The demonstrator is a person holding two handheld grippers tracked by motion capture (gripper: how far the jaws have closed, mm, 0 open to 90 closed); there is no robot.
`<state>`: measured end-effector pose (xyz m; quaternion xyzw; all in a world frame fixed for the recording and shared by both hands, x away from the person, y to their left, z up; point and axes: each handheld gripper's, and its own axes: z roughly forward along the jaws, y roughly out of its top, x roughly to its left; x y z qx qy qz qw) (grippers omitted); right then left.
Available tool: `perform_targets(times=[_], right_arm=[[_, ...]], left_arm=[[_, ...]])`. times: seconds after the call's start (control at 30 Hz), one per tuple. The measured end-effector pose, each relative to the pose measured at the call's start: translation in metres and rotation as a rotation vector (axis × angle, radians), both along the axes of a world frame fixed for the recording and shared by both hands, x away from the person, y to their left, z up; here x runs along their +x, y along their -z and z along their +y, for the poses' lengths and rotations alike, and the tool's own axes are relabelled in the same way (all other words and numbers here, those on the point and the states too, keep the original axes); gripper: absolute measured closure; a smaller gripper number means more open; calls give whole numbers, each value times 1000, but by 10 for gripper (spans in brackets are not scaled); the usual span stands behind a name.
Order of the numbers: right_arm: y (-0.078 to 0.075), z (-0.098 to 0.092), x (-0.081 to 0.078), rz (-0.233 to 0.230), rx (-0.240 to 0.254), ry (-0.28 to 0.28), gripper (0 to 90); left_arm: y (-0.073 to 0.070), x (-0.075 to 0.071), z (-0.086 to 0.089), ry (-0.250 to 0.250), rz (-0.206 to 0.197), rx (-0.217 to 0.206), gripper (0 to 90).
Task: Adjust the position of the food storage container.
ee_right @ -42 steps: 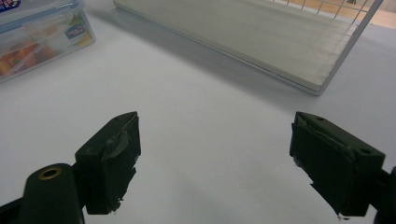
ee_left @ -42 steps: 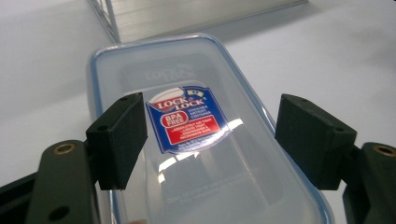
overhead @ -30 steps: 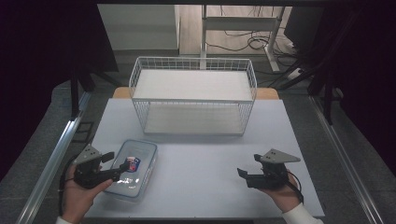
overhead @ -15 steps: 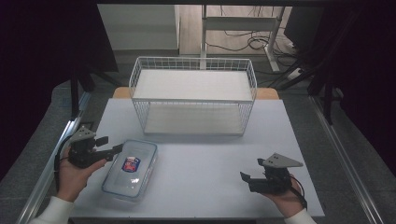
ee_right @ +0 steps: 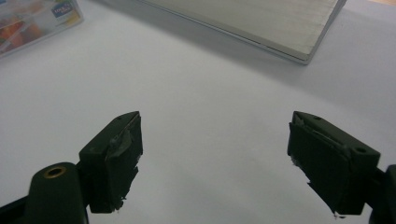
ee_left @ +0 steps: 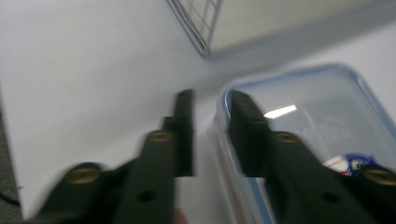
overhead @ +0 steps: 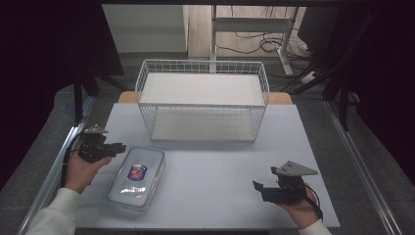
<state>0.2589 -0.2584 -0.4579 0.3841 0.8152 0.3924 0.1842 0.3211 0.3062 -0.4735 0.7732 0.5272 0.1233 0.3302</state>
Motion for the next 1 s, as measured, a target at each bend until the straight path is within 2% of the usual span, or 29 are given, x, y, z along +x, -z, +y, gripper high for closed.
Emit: perform_targets(times=[0.13,0.27,0.37,0.43,0.47,0.63,0.77,1.0], right_arm=[[2,0,0,3,-11,5,183],[3,1,1,6,-13,7,183],[4,1,1,7,-18,8,183],[4,2,1,11,-19,8,183],[4,2,1,10,-21,6,183],[4,2,1,10,-21,5,183],[5,2,1,11,-21,5,183],[5,2,1,10,-24,5,183]], left_arm=[[12,6,2,0,53,-6,891],[18,8,1,7,83,-4,898],[19,8,-2,22,87,-3,900],[17,8,-9,32,63,35,900],[16,8,-10,34,63,38,900],[16,11,-11,42,76,32,900],[15,15,-19,62,79,45,900],[12,24,-41,125,87,75,900]])
